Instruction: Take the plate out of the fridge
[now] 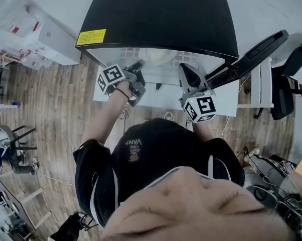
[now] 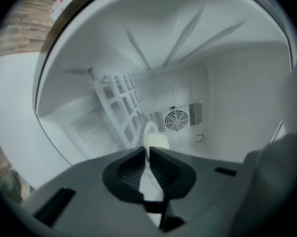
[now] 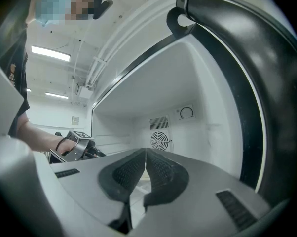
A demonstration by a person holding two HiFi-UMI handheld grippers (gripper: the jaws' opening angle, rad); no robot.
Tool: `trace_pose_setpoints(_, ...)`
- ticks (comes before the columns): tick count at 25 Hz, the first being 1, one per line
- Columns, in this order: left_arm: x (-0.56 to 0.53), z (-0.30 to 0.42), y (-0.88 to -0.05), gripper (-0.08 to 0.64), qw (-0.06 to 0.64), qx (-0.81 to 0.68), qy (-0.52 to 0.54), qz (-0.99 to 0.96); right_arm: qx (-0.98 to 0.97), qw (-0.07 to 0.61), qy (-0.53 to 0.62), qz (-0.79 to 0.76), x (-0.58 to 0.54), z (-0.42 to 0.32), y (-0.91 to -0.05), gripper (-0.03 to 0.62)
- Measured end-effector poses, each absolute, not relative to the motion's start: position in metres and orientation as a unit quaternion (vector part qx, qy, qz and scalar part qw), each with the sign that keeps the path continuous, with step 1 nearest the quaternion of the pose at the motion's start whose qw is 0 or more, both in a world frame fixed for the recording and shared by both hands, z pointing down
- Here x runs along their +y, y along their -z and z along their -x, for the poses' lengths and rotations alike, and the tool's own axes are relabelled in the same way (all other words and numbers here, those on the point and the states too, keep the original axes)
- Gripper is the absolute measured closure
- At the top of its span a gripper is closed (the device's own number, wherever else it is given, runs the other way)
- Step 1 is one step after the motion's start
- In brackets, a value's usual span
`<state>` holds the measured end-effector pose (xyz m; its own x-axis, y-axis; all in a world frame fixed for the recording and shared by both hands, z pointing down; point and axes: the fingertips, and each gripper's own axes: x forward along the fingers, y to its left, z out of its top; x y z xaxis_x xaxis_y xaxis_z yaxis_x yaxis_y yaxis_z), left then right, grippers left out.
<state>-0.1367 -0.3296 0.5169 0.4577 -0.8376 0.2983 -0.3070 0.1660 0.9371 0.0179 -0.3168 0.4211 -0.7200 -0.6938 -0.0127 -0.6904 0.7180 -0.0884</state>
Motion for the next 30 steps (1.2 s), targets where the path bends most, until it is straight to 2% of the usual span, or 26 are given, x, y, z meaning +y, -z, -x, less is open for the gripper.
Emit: trace_pose_setpoints(30, -0.316, 0.129, -0.515, 0.534, 0.618, -0.420, 0.255, -0.614, 0.924, 0.007, 0.058, 0.378, -0.311, -0.010, -0.437, 0.580)
